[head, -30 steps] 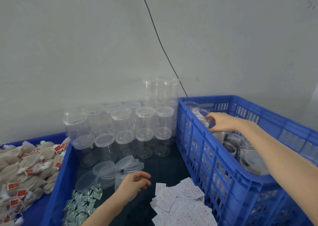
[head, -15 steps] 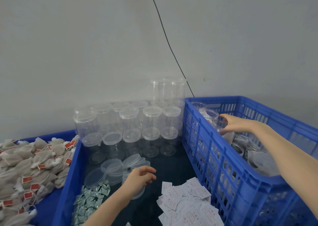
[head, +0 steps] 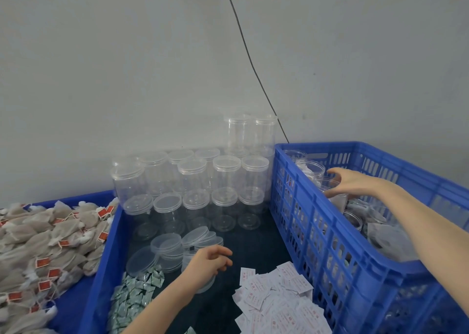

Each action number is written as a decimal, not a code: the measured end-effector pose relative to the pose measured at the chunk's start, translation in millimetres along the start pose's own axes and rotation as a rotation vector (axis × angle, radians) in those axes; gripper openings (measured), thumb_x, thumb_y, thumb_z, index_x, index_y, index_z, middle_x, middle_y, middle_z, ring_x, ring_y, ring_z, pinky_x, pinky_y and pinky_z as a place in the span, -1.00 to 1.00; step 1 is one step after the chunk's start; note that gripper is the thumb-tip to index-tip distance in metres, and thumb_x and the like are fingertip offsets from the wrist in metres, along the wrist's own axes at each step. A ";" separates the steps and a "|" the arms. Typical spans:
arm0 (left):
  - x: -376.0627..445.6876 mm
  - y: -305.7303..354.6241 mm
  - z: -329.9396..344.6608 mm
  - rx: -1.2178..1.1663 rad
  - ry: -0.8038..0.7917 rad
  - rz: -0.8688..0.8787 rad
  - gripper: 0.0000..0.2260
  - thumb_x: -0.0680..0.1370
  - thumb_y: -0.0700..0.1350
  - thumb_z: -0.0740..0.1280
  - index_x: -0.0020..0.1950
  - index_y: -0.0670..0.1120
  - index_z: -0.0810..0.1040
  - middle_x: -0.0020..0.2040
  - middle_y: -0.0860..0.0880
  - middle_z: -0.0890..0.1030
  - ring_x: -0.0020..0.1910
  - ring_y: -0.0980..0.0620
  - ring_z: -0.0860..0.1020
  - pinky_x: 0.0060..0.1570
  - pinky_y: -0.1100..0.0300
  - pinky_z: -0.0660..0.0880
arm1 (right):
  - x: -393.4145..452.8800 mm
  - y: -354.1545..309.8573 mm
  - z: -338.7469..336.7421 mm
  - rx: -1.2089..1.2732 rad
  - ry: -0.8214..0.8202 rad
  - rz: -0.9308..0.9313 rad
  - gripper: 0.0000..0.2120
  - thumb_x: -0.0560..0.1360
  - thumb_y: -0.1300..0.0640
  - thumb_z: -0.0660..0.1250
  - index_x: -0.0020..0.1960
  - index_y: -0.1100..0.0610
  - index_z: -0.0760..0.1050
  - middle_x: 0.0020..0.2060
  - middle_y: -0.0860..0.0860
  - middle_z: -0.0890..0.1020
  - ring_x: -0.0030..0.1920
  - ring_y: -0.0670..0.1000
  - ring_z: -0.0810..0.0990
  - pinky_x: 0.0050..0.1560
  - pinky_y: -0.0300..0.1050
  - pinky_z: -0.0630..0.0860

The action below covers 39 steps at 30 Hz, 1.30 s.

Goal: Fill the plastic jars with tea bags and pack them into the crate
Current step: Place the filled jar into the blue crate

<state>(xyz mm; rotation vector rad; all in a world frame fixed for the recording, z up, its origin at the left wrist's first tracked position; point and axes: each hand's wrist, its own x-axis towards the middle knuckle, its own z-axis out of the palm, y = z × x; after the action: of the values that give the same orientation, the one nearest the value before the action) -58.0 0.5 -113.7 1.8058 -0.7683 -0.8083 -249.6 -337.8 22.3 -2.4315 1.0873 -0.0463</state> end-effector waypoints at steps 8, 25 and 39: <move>1.0 1.6 -0.6 0.012 -0.016 -0.003 -0.83 0.57 -0.29 0.24 0.01 -0.05 0.55 -0.17 0.03 0.63 -0.24 0.16 0.52 -0.35 0.44 0.37 | -6.3 2.5 -0.9 0.067 -0.146 0.019 0.26 0.20 -0.28 0.49 0.61 0.01 -0.23 0.59 0.07 0.07 0.49 0.11 0.27 0.23 -0.06 0.48; 2.8 10.0 -7.7 0.017 0.045 0.062 -0.83 0.56 -0.30 0.26 0.09 -0.11 0.54 -0.10 -0.01 0.62 -0.22 0.17 0.51 -0.30 0.46 0.38 | -21.5 -32.5 -57.3 0.314 0.389 -0.179 -0.06 0.42 0.01 0.49 0.60 0.14 0.01 0.43 0.10 0.41 0.42 0.10 0.39 0.43 0.08 0.29; 98.0 88.9 -113.0 0.180 0.634 0.083 -0.17 0.41 -0.07 0.51 0.53 -0.18 0.10 0.47 -0.20 0.23 0.44 -0.13 0.26 0.39 0.04 0.23 | -33.1 -260.6 81.2 0.068 0.080 -0.625 -0.47 0.55 0.03 0.39 0.44 0.16 0.35 0.30 0.08 0.51 0.24 0.04 0.50 0.17 -0.17 0.37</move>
<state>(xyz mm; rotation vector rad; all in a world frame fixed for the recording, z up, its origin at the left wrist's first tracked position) 76.5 -48.0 -14.5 2.0151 -0.4980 -0.0855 -73.4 -131.8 68.3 -2.6254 0.3104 -0.3755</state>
